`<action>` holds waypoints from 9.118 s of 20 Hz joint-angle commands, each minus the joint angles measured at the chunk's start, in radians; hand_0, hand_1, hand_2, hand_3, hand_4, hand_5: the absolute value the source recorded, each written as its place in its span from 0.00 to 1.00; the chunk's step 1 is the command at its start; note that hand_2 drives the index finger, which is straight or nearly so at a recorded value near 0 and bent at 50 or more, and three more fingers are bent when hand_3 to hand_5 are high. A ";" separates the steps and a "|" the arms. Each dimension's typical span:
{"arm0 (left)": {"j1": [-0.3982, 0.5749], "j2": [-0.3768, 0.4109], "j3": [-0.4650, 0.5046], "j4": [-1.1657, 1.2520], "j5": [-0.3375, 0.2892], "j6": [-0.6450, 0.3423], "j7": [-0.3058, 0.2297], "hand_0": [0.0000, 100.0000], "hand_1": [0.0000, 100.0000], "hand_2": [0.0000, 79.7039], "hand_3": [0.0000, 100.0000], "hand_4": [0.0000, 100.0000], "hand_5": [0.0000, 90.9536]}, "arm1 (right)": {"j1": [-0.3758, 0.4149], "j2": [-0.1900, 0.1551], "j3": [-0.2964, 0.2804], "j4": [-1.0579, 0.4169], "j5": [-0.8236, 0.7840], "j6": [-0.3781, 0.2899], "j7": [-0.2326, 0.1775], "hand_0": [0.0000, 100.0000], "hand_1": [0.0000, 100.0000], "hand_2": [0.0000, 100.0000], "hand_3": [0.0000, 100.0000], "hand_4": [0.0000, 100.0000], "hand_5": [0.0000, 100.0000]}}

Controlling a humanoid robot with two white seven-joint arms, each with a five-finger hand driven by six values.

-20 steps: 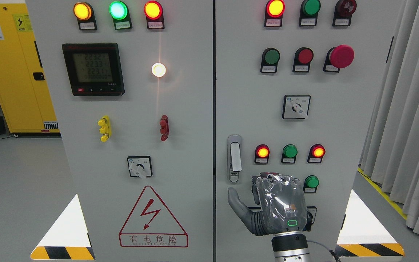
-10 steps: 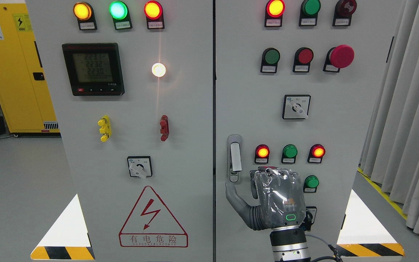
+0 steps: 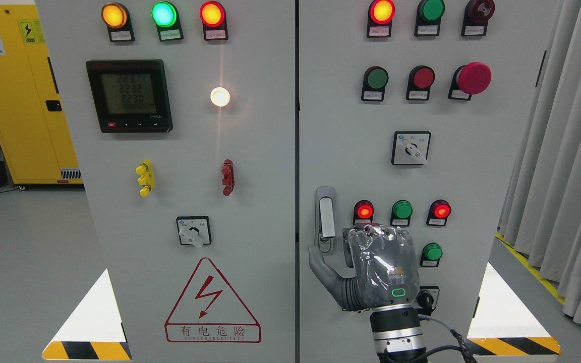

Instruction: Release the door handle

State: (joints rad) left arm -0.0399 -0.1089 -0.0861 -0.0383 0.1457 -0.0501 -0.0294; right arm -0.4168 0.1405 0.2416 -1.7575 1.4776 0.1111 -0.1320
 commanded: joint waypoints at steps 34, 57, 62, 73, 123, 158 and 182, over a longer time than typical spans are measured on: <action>0.000 0.000 0.000 0.000 0.000 -0.002 0.000 0.12 0.56 0.00 0.00 0.00 0.00 | -0.062 0.001 0.010 0.046 -0.003 0.056 0.035 0.37 0.28 1.00 1.00 1.00 1.00; 0.000 0.000 0.000 0.000 0.000 -0.002 0.000 0.12 0.56 0.00 0.00 0.00 0.00 | -0.066 0.002 0.007 0.049 -0.003 0.071 0.034 0.47 0.34 1.00 1.00 1.00 1.00; 0.000 0.000 0.000 0.000 0.000 -0.001 0.000 0.12 0.56 0.00 0.00 0.00 0.00 | -0.062 0.002 0.008 0.047 -0.003 0.084 0.032 0.55 0.34 1.00 1.00 1.00 1.00; 0.000 0.000 0.000 0.000 0.000 -0.001 0.000 0.12 0.56 0.00 0.00 0.00 0.00 | -0.060 0.002 0.008 0.041 -0.003 0.093 0.029 0.58 0.35 1.00 1.00 1.00 1.00; 0.000 0.000 0.000 0.000 0.000 -0.001 0.000 0.12 0.56 0.00 0.00 0.00 0.00 | -0.048 0.004 -0.027 0.021 -0.003 0.093 0.020 0.63 0.40 1.00 1.00 1.00 1.00; 0.000 0.000 0.000 0.000 0.000 -0.002 0.000 0.12 0.56 0.00 0.00 0.00 0.00 | -0.066 0.004 -0.044 0.012 -0.017 0.091 0.026 0.64 0.39 1.00 1.00 1.00 1.00; 0.000 0.000 0.000 0.000 0.000 -0.002 0.000 0.12 0.56 0.00 0.00 0.00 0.00 | -0.068 0.004 -0.044 0.009 -0.019 0.091 0.028 0.65 0.38 1.00 1.00 1.00 1.00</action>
State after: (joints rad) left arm -0.0399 -0.1089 -0.0862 -0.0383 0.1457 -0.0513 -0.0295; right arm -0.4840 0.1442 0.1982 -1.7478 1.4593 0.2028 -0.1047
